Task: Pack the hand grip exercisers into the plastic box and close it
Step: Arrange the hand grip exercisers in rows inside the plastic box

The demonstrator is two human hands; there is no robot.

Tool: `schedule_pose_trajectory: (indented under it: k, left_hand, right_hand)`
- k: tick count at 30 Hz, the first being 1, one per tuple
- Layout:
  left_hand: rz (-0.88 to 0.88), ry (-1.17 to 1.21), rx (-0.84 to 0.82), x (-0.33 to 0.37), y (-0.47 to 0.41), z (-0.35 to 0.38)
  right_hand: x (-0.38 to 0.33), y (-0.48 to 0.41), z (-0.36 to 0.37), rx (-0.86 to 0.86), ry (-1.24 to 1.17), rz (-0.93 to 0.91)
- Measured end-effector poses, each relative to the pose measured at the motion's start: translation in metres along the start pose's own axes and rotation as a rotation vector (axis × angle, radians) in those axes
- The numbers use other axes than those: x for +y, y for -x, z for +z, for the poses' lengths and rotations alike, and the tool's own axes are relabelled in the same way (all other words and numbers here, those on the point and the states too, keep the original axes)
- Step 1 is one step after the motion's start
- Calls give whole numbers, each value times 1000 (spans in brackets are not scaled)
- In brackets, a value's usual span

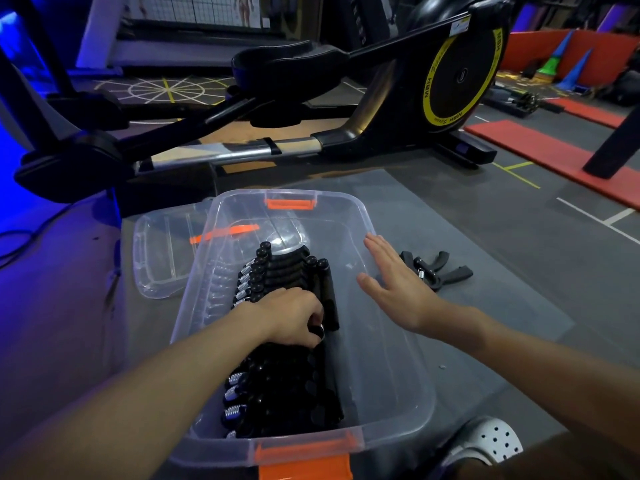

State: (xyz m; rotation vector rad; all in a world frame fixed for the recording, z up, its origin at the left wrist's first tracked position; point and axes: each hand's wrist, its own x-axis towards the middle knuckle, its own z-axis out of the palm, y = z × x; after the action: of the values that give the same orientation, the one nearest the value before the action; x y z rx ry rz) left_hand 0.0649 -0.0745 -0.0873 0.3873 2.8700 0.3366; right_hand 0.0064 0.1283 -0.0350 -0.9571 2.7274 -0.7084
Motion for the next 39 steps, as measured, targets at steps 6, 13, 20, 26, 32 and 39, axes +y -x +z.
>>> schedule_pose_trajectory:
  k: [6, 13, 20, 26, 32, 39]
  left_hand:
    - [-26, 167, 30, 2, -1, -17]
    - [74, 334, 323, 33, -20, -56]
    - [132, 241, 394, 68, -55, -69]
    - [92, 101, 324, 54, -68, -58]
    - [137, 72, 361, 50, -70, -59]
    - [158, 77, 366, 49, -70, -59]
  right_hand:
    - [2, 2, -1, 23, -49, -9]
    - [56, -15, -24, 290, -209, 192]
    - [160, -33, -25, 225, -52, 532]
    - [209, -58, 8, 169, -62, 599]
    - [248, -76, 16, 98, -40, 651]
    - [253, -72, 30, 166, 16, 623]
